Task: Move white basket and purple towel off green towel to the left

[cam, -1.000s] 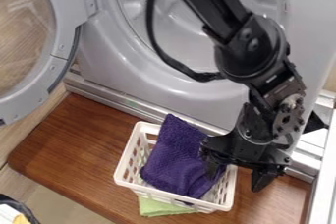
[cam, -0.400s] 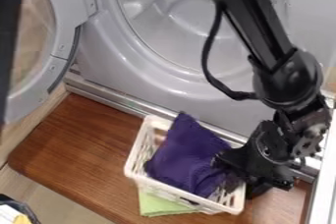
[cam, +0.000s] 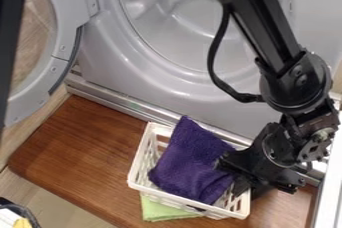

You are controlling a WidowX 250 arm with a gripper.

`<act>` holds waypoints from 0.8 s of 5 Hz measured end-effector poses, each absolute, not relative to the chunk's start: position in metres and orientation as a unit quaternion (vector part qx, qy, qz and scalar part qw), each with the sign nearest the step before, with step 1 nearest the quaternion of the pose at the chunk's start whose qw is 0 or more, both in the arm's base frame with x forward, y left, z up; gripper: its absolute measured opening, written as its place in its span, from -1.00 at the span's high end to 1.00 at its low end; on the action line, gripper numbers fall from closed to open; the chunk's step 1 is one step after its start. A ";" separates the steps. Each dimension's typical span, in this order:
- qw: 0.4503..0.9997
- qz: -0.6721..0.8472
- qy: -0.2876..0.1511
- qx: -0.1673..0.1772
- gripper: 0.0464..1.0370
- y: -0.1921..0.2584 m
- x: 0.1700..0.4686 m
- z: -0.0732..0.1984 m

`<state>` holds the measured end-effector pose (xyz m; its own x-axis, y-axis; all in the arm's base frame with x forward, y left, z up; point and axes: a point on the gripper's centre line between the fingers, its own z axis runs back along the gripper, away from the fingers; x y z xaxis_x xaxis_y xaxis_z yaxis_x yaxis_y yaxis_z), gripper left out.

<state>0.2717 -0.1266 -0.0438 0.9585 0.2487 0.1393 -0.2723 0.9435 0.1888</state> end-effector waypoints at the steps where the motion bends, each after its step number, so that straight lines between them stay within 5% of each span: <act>1: 0.984 0.130 -0.058 0.104 0.87 -0.125 0.270 -0.042; 4: 0.986 0.094 -0.094 0.102 0.90 -0.117 0.267 0.003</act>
<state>0.2673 -0.1173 0.0027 0.9645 0.1664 0.2053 -0.2048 0.9615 0.1831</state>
